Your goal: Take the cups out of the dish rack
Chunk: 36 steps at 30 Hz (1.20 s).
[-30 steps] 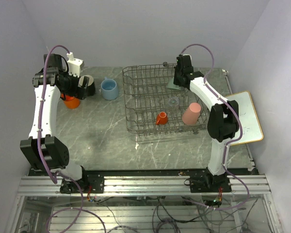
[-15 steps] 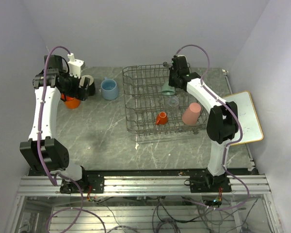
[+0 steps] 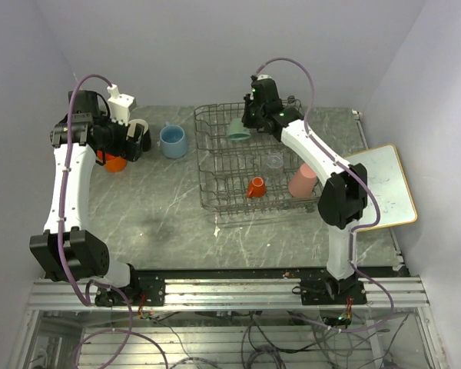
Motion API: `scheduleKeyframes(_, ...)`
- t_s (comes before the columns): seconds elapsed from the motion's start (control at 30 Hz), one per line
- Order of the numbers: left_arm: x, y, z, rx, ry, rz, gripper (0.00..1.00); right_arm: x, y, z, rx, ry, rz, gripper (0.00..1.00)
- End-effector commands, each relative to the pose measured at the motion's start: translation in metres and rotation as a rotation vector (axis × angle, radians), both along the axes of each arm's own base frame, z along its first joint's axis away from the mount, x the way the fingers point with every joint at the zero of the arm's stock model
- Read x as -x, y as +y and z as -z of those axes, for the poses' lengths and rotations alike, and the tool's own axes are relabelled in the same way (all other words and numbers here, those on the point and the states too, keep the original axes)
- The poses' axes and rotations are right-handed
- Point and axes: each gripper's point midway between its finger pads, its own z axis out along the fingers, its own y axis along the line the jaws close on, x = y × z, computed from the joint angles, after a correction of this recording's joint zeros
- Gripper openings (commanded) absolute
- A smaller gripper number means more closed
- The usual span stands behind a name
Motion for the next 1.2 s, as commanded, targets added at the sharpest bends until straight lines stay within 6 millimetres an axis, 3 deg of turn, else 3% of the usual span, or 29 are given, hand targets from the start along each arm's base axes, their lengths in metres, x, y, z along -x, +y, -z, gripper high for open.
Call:
scheduleKeyframes(0.0, -0.001, -0.008, -0.010, 0.018, -0.048, 0.031, 1.00, 0.010, 0.031, 0.017, -0.018, 0.045, -0.051, 0.00)
scheduleKeyframes(0.27, -0.001, -0.008, -0.010, 0.016, -0.054, 0.029, 1.00, 0.037, 0.058, 0.068, 0.028, 0.127, -0.098, 0.00)
scheduleKeyframes(0.6, -0.001, -0.009, -0.010, 0.019, -0.063, 0.028, 1.00, 0.068, 0.067, 0.102, 0.088, 0.199, -0.125, 0.00)
scheduleKeyframes(0.63, -0.002, -0.009, -0.009, 0.020, -0.062, 0.027, 1.00, 0.070, 0.066, 0.106, 0.097, 0.211, -0.126, 0.04)
scheduleKeyframes(0.77, -0.002, -0.009, -0.008, 0.024, -0.062, 0.027, 0.99, 0.074, 0.065, 0.117, 0.125, 0.232, -0.127, 0.35)
scheduleKeyframes(0.8, -0.001, -0.009, -0.009, 0.025, -0.063, 0.026, 1.00, 0.075, 0.067, 0.119, 0.132, 0.233, -0.130, 0.38)
scheduleKeyframes(1.17, 0.000, -0.006, -0.013, 0.002, -0.080, 0.025, 0.99, 0.087, 0.068, 0.143, 0.251, 0.253, -0.133, 0.42)
